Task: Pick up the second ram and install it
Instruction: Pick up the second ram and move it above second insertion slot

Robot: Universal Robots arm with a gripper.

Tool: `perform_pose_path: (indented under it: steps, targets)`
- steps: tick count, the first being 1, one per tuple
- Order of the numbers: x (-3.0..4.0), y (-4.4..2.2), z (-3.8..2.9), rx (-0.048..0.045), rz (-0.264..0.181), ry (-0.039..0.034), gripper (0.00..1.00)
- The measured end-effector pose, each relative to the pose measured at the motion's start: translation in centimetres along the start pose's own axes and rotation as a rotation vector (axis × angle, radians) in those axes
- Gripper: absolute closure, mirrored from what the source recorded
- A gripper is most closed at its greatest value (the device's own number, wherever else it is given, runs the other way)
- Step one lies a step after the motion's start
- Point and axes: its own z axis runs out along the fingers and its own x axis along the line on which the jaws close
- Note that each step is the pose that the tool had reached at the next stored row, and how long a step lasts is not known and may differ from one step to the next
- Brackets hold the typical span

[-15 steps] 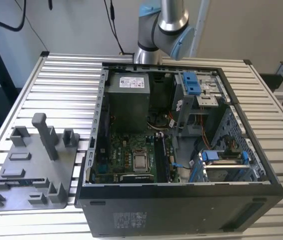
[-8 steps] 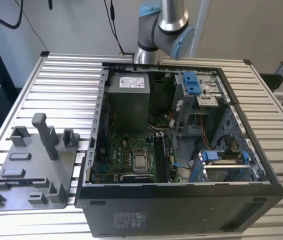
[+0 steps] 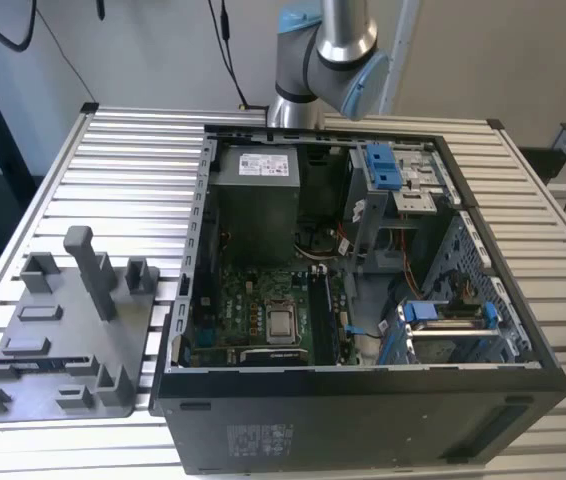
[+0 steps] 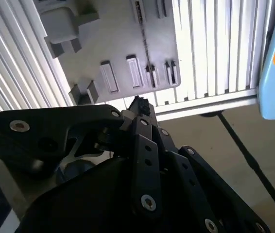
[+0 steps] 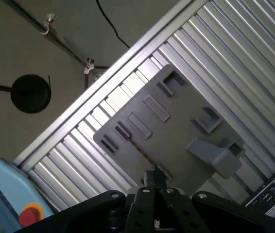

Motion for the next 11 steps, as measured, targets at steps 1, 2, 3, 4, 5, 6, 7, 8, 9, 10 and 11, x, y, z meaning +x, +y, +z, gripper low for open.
perform_pose_path:
  steps: [1,2,3,4,5,6,7,8,9,10,11]
  targets:
    - [0.0,0.0,0.0,-0.0003,-0.018,0.0007,0.89]
    - [0.0,0.0,0.01,-0.0006,-0.036,0.0014,0.89]
    - [0.0,0.0,0.01,-0.0009,-0.055,0.0021,0.89]
    - [0.0,0.0,0.01,-0.0013,-0.073,0.0028,0.89]
    - [0.0,0.0,0.02,-0.0016,-0.091,0.0035,0.89]
    - [0.0,0.0,0.02,-0.0019,-0.108,0.0041,0.89]
    - [0.0,0.0,0.02,-0.0022,-0.126,0.0049,0.89]
    - [0.0,0.0,0.02,-0.0026,-0.146,0.0056,0.89]
    - [0.0,0.0,0.03,-0.0029,-0.164,0.0063,0.89]
    - [0.0,0.0,0.03,-0.0032,-0.182,0.007,0.89]
    - [0.0,0.0,0.03,-0.0035,-0.2,0.0077,0.89]
